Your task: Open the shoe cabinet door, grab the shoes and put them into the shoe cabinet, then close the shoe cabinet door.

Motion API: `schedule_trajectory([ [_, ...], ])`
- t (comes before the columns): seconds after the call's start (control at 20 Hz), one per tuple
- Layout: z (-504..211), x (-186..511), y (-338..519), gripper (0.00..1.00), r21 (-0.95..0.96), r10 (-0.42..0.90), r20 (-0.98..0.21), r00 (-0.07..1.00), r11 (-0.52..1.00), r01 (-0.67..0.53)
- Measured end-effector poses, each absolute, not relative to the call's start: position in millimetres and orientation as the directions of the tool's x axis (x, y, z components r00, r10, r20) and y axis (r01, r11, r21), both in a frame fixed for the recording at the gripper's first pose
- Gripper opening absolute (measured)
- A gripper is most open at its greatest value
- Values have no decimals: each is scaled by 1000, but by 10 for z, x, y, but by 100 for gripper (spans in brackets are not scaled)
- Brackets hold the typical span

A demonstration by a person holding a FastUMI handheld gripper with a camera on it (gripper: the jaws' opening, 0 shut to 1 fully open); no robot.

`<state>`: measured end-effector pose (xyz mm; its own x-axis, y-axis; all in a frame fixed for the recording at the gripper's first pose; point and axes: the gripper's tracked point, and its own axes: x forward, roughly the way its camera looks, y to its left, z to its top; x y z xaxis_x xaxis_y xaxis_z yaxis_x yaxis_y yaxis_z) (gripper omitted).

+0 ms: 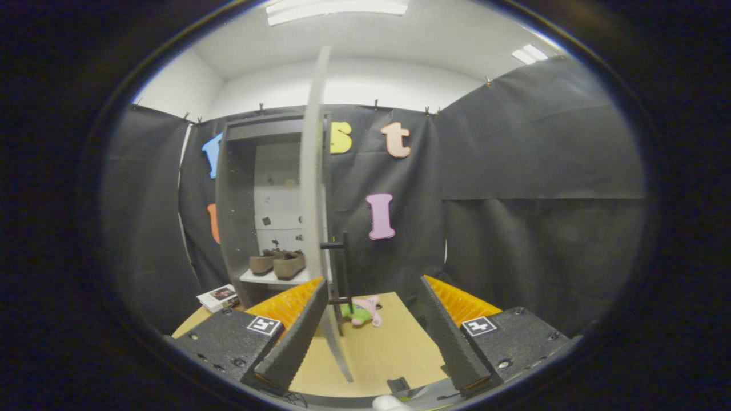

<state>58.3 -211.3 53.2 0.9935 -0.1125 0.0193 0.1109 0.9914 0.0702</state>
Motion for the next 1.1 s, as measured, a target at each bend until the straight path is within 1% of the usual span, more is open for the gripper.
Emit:
schedule_trajectory([
  [0.1,526,758,-2311,100,85,-70,1,998,994,70],
  [0.25,439,1173,-2329,100,94,43,-31,999,995,-40],
  [0.35,455,1345,-2338,100,77,108,-28,994,991,-106],
  [0.55,431,1470,-2174,100,45,256,-37,966,966,-254],
  [0.8,396,1502,-2050,100,0,338,-76,938,941,-339],
  [0.9,423,1515,-1988,98,-12,358,-86,930,933,-361],
  [1.1,372,1432,-1590,98,7,406,-111,907,913,-408],
])
